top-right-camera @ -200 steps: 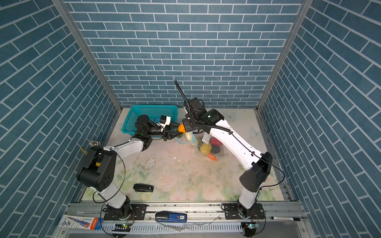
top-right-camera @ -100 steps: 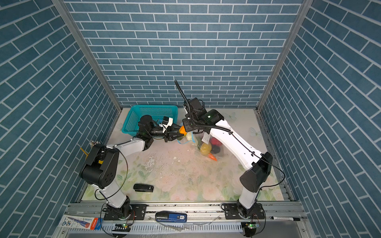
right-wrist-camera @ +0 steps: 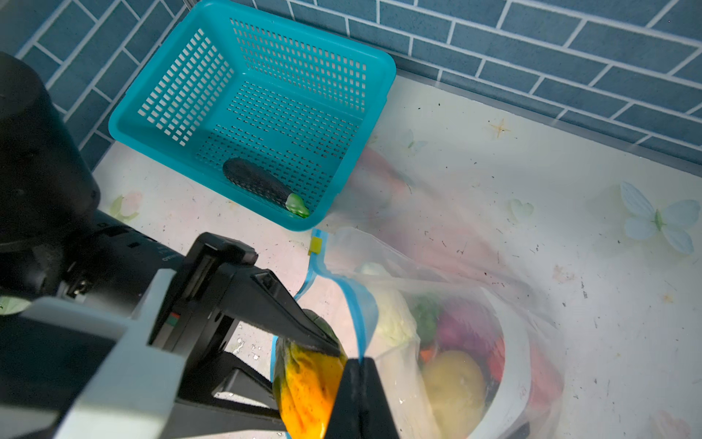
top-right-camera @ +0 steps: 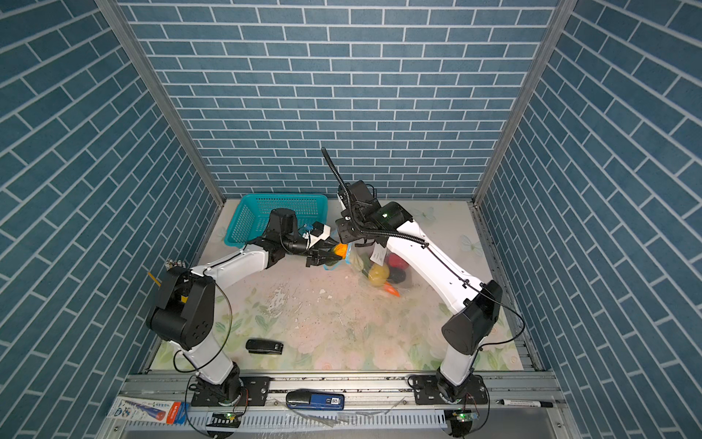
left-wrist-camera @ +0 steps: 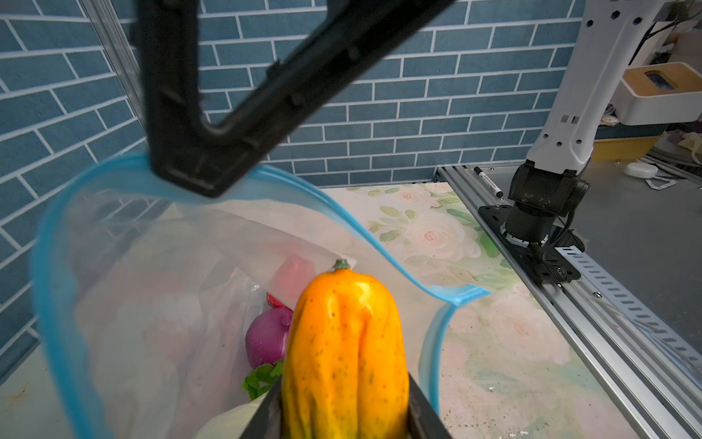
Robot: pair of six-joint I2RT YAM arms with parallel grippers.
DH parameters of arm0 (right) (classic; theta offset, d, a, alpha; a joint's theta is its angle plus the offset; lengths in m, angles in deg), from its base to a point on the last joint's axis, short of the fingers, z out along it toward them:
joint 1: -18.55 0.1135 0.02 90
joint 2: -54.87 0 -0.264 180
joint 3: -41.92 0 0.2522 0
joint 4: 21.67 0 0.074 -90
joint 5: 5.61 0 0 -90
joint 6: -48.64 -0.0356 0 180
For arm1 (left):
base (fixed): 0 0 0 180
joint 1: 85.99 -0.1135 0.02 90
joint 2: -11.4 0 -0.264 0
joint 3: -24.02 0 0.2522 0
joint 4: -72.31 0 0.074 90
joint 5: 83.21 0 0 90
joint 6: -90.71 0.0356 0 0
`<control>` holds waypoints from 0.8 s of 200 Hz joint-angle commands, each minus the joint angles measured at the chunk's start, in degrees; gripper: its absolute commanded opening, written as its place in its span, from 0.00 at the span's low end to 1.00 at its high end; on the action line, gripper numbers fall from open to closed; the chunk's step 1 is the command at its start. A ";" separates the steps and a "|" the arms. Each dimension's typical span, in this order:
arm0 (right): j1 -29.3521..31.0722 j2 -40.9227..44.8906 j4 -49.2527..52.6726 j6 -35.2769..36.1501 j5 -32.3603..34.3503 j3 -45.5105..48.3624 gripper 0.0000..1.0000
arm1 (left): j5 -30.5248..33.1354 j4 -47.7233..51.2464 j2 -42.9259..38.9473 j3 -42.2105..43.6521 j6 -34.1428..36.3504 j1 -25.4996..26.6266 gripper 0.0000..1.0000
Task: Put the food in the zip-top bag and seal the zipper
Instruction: 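Carry the squash with the left gripper to the bag mouth beside the right gripper, then lower the squash into the bag and open the left gripper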
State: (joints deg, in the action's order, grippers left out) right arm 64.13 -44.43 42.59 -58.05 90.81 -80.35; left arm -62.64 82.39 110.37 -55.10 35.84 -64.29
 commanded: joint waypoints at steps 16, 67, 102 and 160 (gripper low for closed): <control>-0.23 2.22 -1.18 -1.40 -0.42 1.47 0.00 | 2.21 12.06 -0.94 -3.12 8.74 1.19 0.40; -0.27 2.44 -1.24 -1.38 -0.42 1.63 0.00 | 3.76 12.92 -0.96 -3.72 9.12 1.58 0.54; -0.28 2.58 -1.32 -1.42 -0.39 1.83 0.00 | 5.39 13.09 -1.27 -3.55 9.00 1.71 0.65; -0.31 2.98 -1.53 -1.42 -0.32 2.25 0.00 | 7.36 13.95 -1.60 -4.06 9.25 1.80 0.67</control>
State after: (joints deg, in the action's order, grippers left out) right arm 64.13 -44.06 42.18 -58.05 90.57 -79.61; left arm -56.67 94.48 110.31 -57.86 44.26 -62.79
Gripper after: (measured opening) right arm 0.040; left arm 0.667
